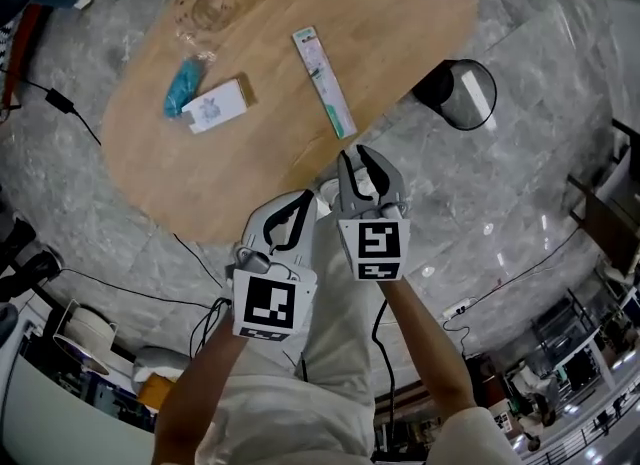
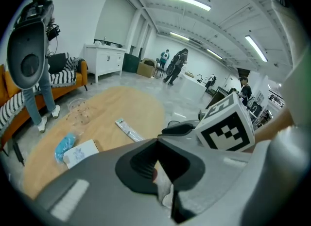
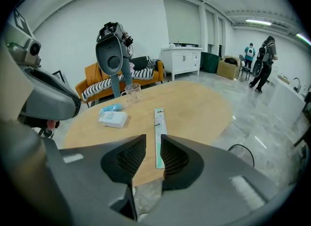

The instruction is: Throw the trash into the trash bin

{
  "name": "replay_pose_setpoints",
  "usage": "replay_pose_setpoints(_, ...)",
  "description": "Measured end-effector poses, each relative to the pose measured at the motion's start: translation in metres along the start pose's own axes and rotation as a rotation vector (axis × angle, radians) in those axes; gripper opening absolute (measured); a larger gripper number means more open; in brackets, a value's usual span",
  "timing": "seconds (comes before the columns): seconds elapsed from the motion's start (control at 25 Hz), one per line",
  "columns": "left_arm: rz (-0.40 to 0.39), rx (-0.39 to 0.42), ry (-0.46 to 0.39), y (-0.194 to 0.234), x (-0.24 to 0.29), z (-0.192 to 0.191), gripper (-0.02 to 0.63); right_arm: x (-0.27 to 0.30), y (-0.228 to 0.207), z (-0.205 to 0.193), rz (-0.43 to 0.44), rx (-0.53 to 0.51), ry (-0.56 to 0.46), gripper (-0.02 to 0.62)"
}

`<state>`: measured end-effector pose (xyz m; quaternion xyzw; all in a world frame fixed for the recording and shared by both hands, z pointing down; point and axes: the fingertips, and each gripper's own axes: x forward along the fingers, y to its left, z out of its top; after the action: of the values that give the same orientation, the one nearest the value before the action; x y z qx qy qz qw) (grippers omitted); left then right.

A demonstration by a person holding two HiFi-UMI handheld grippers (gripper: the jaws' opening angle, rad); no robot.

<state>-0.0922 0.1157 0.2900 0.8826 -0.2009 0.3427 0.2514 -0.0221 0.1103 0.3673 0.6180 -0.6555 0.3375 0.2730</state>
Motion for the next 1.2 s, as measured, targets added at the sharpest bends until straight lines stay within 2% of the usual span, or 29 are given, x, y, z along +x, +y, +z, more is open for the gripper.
replay_pose_setpoints(0.36, 0.003, -0.021, 0.025, 0.002, 0.019, -0.02, 0.0, 0.047, -0.011, -0.03, 0.012, -0.053, 0.068, 0.115)
replay_pose_setpoints(0.6, -0.001, -0.038, 0.06, 0.002, 0.027, -0.033, 0.0, 0.069, -0.02, -0.047, -0.003, -0.03, 0.098, 0.091)
replay_pose_setpoints(0.8, 0.006, -0.049, 0.063, 0.009, 0.03, -0.038, 0.0, 0.089, -0.023, -0.061, -0.019, -0.054, 0.139, 0.121)
replay_pose_setpoints(1.0, 0.007, -0.042, 0.064, 0.01, 0.03, -0.04, 0.0, 0.099, -0.026, -0.074, -0.035, -0.071, 0.185, 0.086)
replay_pose_setpoints(1.2, 0.01, -0.042, 0.079, 0.005, 0.031, -0.045, 0.0, 0.094, -0.026, -0.069, -0.033, -0.102, 0.166, 0.072)
